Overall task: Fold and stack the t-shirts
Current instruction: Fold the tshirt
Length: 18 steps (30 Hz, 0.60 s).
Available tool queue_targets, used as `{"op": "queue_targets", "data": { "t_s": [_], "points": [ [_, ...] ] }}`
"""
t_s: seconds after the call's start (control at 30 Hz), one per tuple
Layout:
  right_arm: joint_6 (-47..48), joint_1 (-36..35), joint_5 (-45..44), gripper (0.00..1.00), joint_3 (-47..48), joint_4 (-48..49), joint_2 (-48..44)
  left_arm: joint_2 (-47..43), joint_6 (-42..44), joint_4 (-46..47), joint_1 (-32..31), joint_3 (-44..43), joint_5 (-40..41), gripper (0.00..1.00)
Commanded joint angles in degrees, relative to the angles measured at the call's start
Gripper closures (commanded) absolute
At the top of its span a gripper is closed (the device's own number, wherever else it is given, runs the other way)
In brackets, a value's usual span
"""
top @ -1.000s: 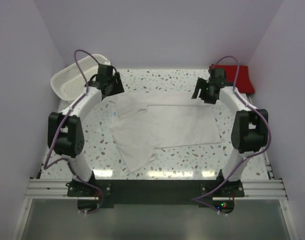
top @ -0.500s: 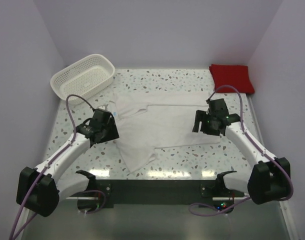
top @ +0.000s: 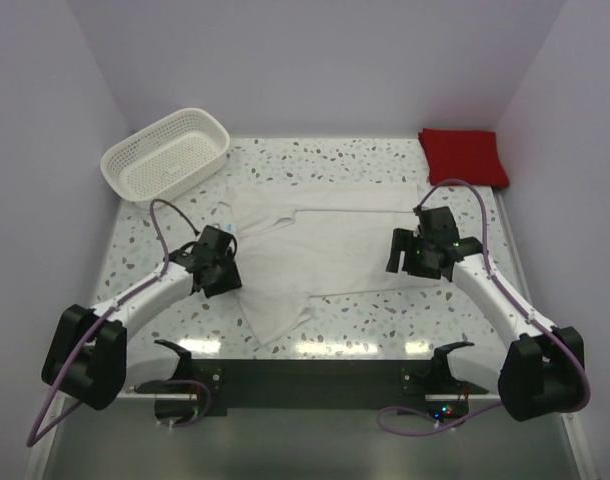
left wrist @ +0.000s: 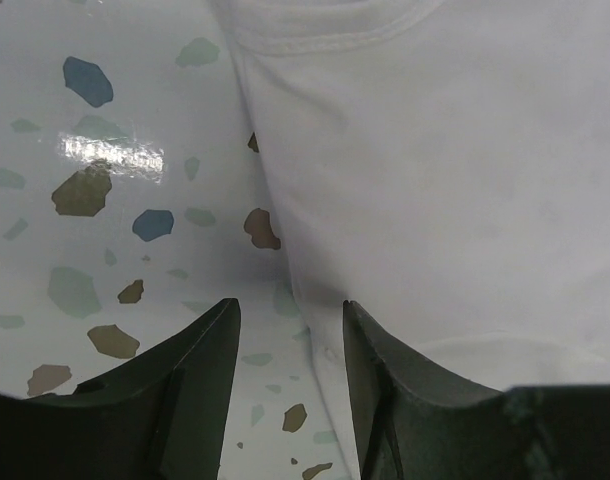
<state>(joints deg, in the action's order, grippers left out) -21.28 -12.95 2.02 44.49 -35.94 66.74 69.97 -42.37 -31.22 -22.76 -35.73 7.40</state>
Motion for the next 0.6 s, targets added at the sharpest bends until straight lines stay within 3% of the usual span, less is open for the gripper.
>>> {"op": "queue_targets", "data": {
  "t_s": [0.0, 0.23, 0.47, 0.57],
  "points": [
    [1.5, 0.12, -0.7, 0.23, -0.54, 1.23, -0.03, 2.0, -1.31, 2.39, -0.88, 0.39, -1.24, 0.5],
    [2.2, 0.03, -1.76, 0.23, -0.46, 0.96, -0.38, 3.06, -2.54, 0.9, -2.81, 1.62, -0.54, 0.57],
    [2.47, 0.12, -1.67, 0.23, -0.81, 1.05, 0.41, 5.52, -3.59, 0.29, -5.27, 1.54, 0.6, 0.57],
    [2.03, 0.12, -1.85, 0.23, -0.98, 0.96, -0.03, 6.14, -4.21, -0.5, -6.15, 1.54, 1.21, 0.63]
  ]
}}
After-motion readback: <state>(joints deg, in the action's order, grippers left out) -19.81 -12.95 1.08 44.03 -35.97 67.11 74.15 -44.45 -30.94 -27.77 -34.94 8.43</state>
